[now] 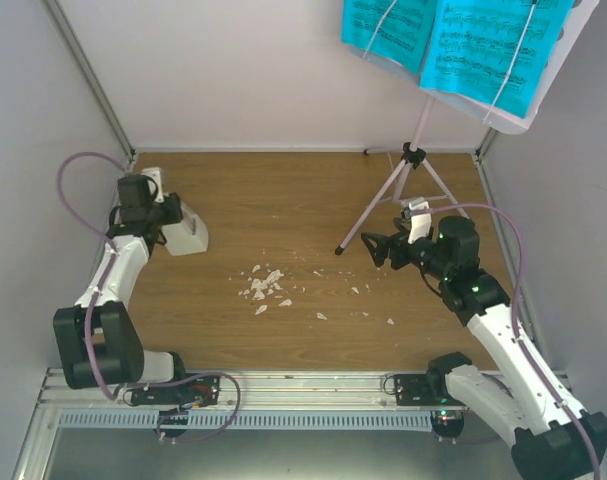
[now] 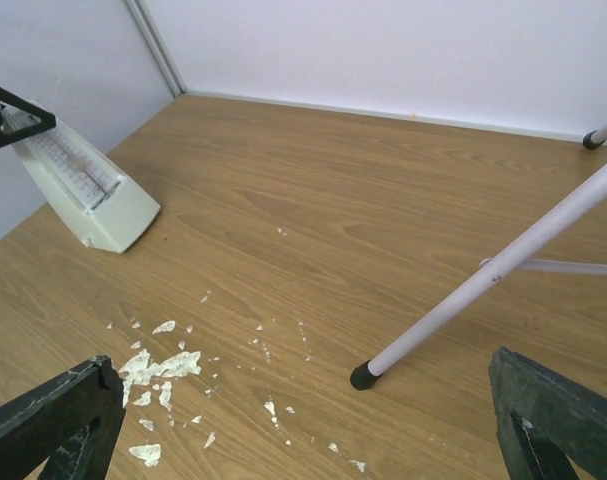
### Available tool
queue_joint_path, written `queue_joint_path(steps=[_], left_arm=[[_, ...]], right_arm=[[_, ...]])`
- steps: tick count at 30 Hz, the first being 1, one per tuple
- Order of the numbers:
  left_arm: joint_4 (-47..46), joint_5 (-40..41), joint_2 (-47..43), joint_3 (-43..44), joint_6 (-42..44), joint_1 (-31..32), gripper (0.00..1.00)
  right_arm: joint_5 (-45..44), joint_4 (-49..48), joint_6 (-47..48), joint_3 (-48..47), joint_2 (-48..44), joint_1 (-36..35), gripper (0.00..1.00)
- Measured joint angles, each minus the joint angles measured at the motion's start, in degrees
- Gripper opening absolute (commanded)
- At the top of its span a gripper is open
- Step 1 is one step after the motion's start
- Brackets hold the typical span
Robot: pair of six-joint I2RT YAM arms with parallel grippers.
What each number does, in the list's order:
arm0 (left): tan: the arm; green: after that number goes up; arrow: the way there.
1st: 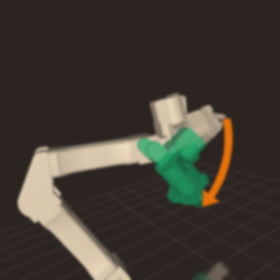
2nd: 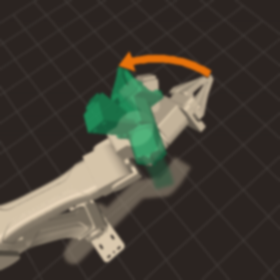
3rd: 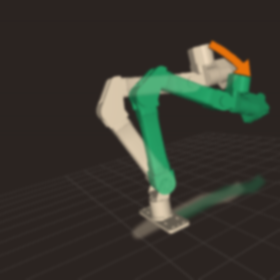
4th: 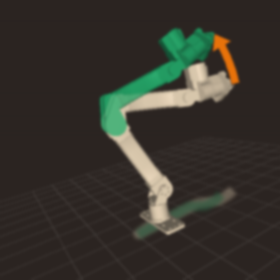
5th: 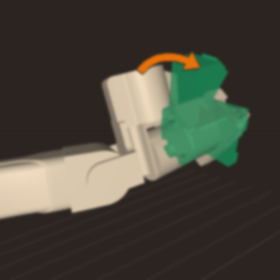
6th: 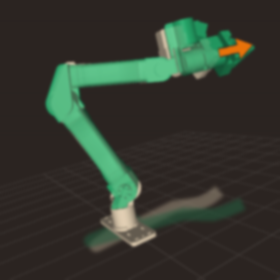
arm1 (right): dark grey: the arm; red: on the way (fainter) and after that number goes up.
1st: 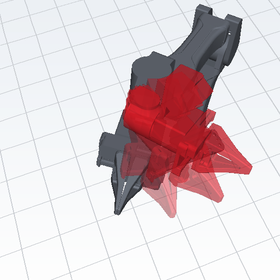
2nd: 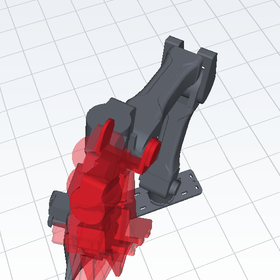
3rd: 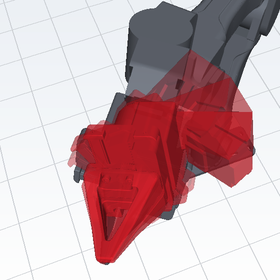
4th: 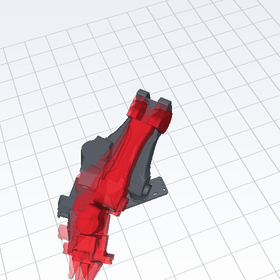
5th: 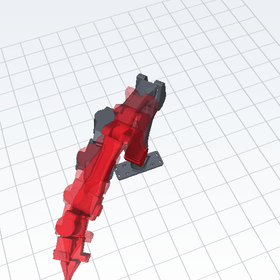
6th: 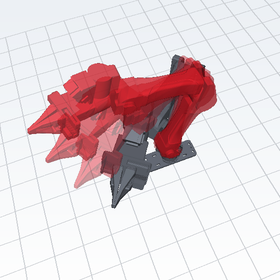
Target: Pack up the instrument practice props
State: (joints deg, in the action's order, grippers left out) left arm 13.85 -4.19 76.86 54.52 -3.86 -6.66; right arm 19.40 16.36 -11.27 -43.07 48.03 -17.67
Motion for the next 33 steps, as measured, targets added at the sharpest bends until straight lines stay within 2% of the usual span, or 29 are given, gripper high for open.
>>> queue_joint_path(steps=[4,6,9,10,13,17,23,28,31,33], left_arm=[[-1.6,-1.1,2.8,1.8,0.3,-6.3,0.59],[-1.6,-1.7,3.4,2.3,0.5,-7.5,0.71],[-1.5,-2.7,4.2,2.6,0.9,-7.8,0.95],[-1.3,-3.1,4.3,2.6,0.9,-7.8,0.99],[0.7,-4.0,4.3,3.6,0.9,-7.8,0.99],[6.7,-4.2,4.3,10.6,0.9,-7.8,0.99],[11.8,-4.7,1.3,21.5,0.2,-6.1,0.99],[13.2,-7.0,0.8,27.8,0.0,5.4,0.99],[13.9,-9.6,0.2,26.0,0.5,12.7,0.99],[14.1,-10.1,-0.9,21.8,1.1,16.1,0.99]], right_arm=[[-0.2,0.8,-0.2,0.0,-0.7,0.0,1.0],[-0.7,1.0,-0.2,0.2,-1.0,0.0,0.99],[-1.7,1.2,-0.9,0.8,-1.4,0.0,1.0],[-2.1,1.3,-1.2,1.0,-1.5,0.0,1.0],[-3.4,1.5,-2.3,1.1,-1.5,0.0,1.0],[-4.7,1.7,-4.3,1.1,-1.5,0.7,1.0],[-1.6,1.7,-7.4,0.9,2.1,9.0,1.0],[3.1,-0.2,-8.7,-2.5,7.0,18.5,0.95],[5.8,-3.9,-9.6,-6.4,10.1,24.2,0.9],[7.2,-7.0,-10.3,-8.9,12.2,26.9,0.87]])
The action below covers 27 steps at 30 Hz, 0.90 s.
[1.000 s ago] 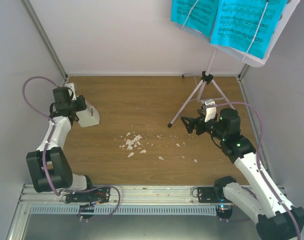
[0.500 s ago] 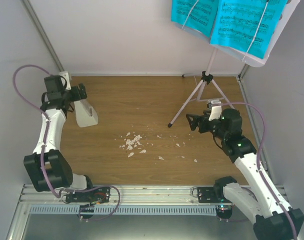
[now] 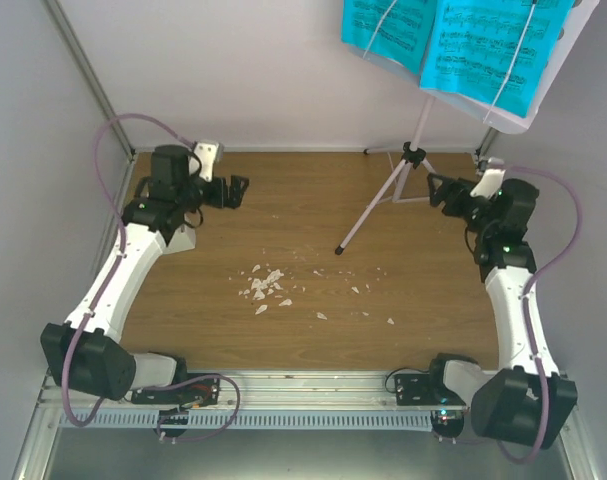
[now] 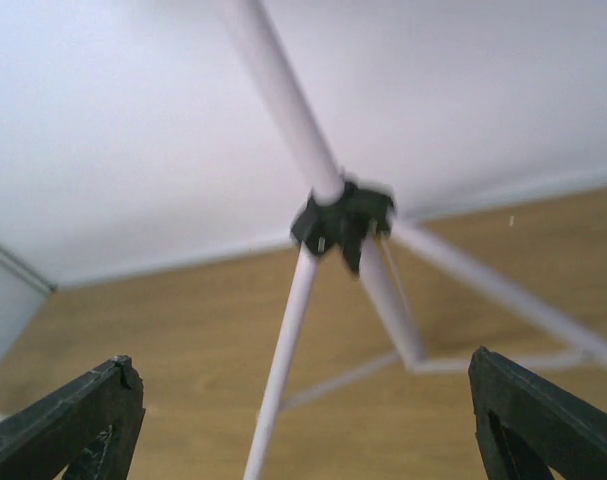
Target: Pack up the instrument practice props
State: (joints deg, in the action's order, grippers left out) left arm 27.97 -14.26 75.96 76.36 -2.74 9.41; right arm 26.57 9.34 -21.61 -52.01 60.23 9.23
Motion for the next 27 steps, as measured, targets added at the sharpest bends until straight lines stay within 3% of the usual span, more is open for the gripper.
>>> queue_joint_path(steps=[6,15,27], left_arm=[[0.0,1.8,-2.6,-11.0,1.1,0.9,0.99],[-3.5,6.0,-9.2,-17.4,1.8,0.9,0.99],[-5.7,7.0,-9.2,-17.9,1.9,0.9,0.99]], right_arm=[[3.0,-12.5,-1.4,-4.9,7.5,3.3,0.79],[8.3,-29.4,-0.2,-8.4,21.0,3.3,0.72],[13.0,-35.1,9.3,-24.0,35.5,-2.2,0.62]])
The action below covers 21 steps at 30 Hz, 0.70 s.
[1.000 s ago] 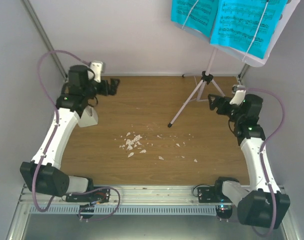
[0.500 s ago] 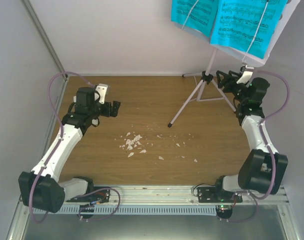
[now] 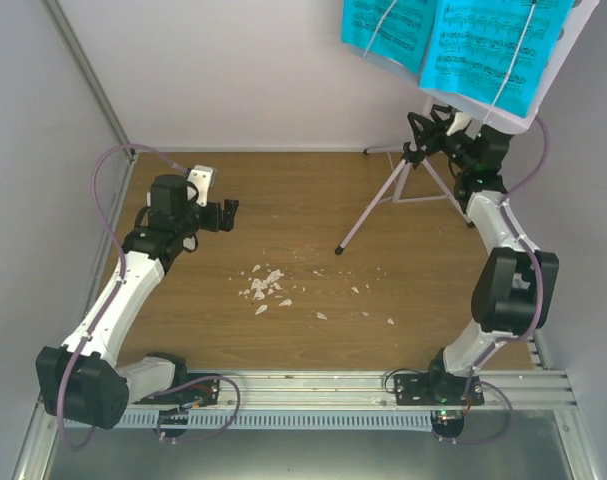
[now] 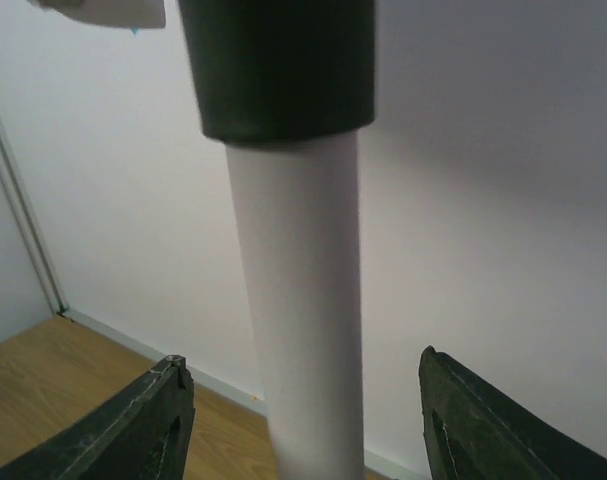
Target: Pack up the instrument practice props
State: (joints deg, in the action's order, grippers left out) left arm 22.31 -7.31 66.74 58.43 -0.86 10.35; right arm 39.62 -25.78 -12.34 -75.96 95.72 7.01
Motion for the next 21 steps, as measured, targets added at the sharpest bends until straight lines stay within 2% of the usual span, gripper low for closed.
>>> queue_joint_path(steps=[4,8,14,15,18,19,21], left_arm=[[-0.3,0.8,0.4,-0.4,0.0,0.0,0.99],[-0.3,1.1,0.4,-0.5,0.0,0.0,0.99],[-0.3,1.3,0.6,-0.5,0.0,0.0,0.99],[-0.3,1.3,0.7,-0.5,0.0,0.0,0.99],[-0.3,1.5,1.0,-0.6,0.0,0.0,0.99],[-0.3,1.5,1.1,-0.6,0.0,0.0,0.99],[-0.3,1.6,1.2,-0.6,0.0,0.0,0.99]], right_arm=[[-1.8,1.0,3.7,-4.2,4.7,-2.4,0.54],[-4.5,1.5,6.0,-5.3,6.4,-3.9,0.37],[-6.2,1.7,7.0,-6.2,6.9,-3.8,0.3],[-6.2,1.7,7.0,-6.2,6.9,-3.8,0.26],[-6.3,1.0,7.4,-5.9,6.9,-3.8,0.05],[-6.4,0.8,7.1,-5.6,6.9,-3.9,0.02],[-6.7,0.8,6.7,-5.4,6.7,-4.0,0.01]])
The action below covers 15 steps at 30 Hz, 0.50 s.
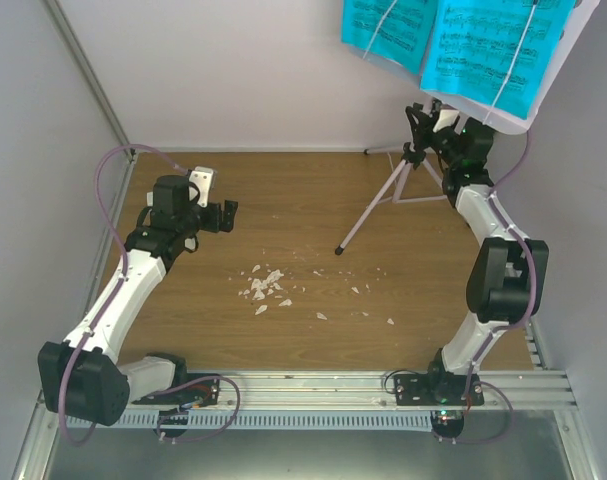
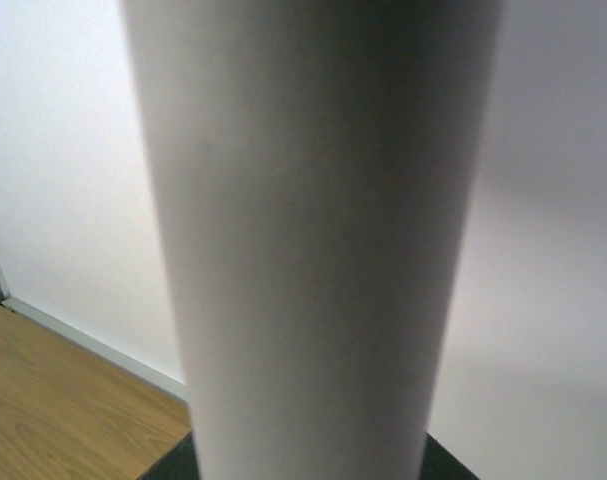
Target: Pack up the instrument practice props
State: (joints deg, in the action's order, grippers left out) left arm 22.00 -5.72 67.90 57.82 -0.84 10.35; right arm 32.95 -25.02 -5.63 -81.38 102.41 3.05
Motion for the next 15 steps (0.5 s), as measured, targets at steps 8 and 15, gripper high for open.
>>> queue_joint_path(steps=[8,15], left_arm=[[0.0,0.1,0.1,0.0,0.0,0.0,0.99],[0.0,0.2,0.5,0.0,0.0,0.0,0.99]], right_arm=[[-0.6,-1.8,-0.4,2.8,-2.1,0.1,0.01],[0.5,-1.4,-0.6,5.2,-4.5,-0.7,0.0]])
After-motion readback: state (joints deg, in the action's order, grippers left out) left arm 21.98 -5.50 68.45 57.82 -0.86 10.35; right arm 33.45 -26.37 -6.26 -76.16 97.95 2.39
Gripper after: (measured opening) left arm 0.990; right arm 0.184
